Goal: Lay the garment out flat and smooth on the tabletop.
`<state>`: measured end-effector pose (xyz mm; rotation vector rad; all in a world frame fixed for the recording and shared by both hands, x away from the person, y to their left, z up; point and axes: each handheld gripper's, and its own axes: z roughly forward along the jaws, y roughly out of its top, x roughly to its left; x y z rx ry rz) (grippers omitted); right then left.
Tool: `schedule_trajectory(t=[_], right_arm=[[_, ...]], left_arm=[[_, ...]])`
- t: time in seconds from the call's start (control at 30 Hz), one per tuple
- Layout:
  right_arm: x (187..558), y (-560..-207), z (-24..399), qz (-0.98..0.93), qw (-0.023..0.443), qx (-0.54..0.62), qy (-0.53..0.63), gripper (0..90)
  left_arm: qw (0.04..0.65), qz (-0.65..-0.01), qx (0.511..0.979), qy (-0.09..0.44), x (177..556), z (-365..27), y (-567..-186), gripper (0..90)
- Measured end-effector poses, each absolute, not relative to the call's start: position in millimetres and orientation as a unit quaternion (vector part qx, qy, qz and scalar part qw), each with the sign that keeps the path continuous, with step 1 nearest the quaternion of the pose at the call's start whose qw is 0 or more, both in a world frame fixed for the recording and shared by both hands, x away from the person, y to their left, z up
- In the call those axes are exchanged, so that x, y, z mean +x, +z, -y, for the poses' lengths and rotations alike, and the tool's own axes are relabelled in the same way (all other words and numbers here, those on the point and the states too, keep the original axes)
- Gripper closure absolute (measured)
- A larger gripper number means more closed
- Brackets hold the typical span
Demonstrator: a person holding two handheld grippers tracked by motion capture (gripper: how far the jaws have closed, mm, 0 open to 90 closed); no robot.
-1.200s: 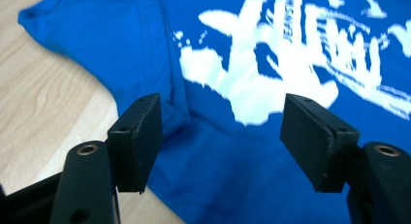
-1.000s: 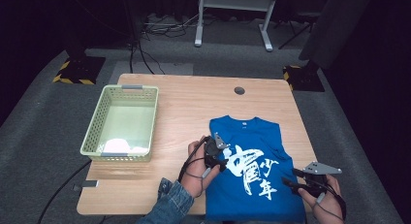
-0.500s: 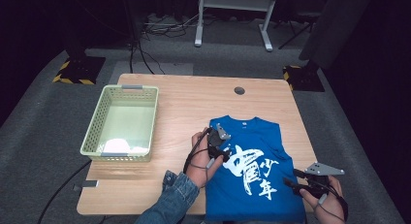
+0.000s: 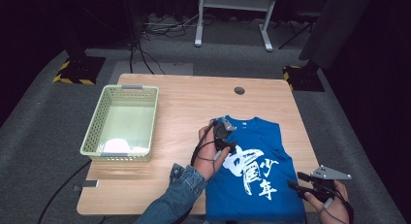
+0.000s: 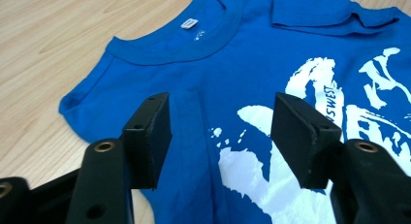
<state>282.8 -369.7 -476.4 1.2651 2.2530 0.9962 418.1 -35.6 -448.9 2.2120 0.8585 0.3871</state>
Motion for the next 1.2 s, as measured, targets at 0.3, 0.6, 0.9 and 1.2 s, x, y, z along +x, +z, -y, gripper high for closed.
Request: schedule_trajectory(t=[0.3, 0.6, 0.9, 1.2], right_arm=[[283.9, -476.3, 370.3, -0.802, 0.184, 0.445, 0.353, 43.6], [284.4, -475.7, 369.8, -0.803, 0.185, 0.443, 0.354, 43.5], [284.9, -477.2, 369.4, -0.804, 0.182, 0.442, 0.353, 43.5], [283.3, -474.2, 369.9, -0.804, 0.186, 0.439, 0.355, 44.0]], left_arm=[[0.360, -0.334, 0.859, 0.146, 430.6, 44.7, -453.2, 45.5], [0.348, -0.338, 0.862, 0.145, 448.5, 48.9, -475.7, 46.4], [0.320, -0.342, 0.873, 0.139, 452.6, 56.7, -490.0, 60.4], [0.315, -0.346, 0.870, 0.157, 453.4, 52.9, -485.5, 87.3]])
